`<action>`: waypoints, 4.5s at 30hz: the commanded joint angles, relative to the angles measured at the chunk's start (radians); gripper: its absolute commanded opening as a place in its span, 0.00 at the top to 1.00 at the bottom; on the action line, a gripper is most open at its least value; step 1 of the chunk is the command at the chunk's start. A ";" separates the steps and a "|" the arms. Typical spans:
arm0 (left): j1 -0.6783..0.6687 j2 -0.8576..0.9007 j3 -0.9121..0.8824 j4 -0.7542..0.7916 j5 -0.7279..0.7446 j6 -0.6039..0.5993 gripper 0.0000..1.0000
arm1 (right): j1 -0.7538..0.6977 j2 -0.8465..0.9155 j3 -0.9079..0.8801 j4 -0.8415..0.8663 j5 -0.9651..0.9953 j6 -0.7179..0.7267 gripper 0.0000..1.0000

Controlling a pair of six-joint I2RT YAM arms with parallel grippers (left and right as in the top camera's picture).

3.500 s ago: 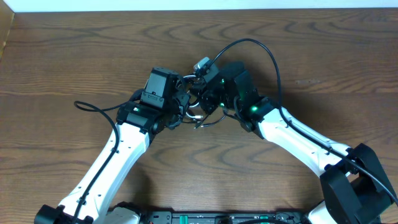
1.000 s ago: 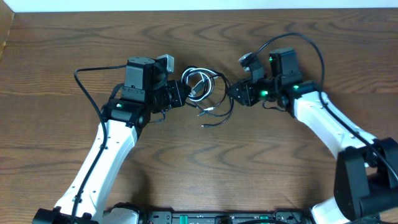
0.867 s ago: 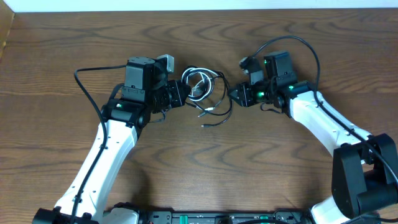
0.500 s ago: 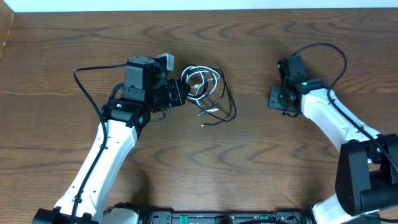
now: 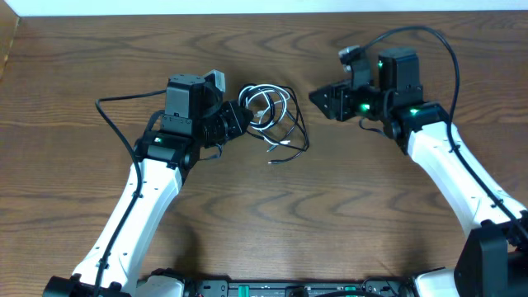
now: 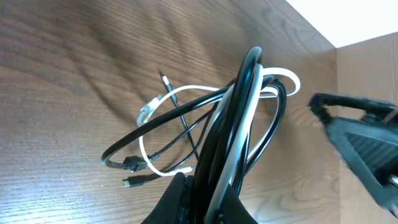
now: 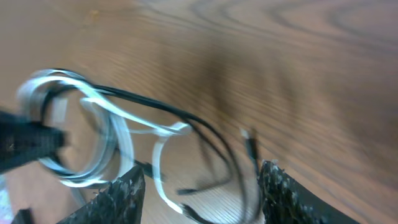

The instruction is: Untangle cables

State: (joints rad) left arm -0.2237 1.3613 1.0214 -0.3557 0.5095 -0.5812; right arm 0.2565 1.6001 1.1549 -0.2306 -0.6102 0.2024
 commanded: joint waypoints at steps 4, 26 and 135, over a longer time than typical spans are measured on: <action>-0.036 -0.009 0.007 0.006 -0.005 -0.045 0.93 | 0.093 0.016 0.007 0.056 -0.054 0.074 0.46; -0.051 -0.009 0.007 0.006 -0.005 -0.045 0.92 | 0.198 0.113 0.007 -0.027 0.447 0.282 0.75; 0.010 0.121 0.007 0.239 0.092 -0.103 0.32 | -0.042 0.066 0.172 -0.543 -0.584 -0.454 0.99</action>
State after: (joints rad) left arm -0.2138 1.3952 1.0218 -0.1799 0.4583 -0.7456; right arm 0.2184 1.6928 1.3247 -0.7822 -1.0855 -0.1776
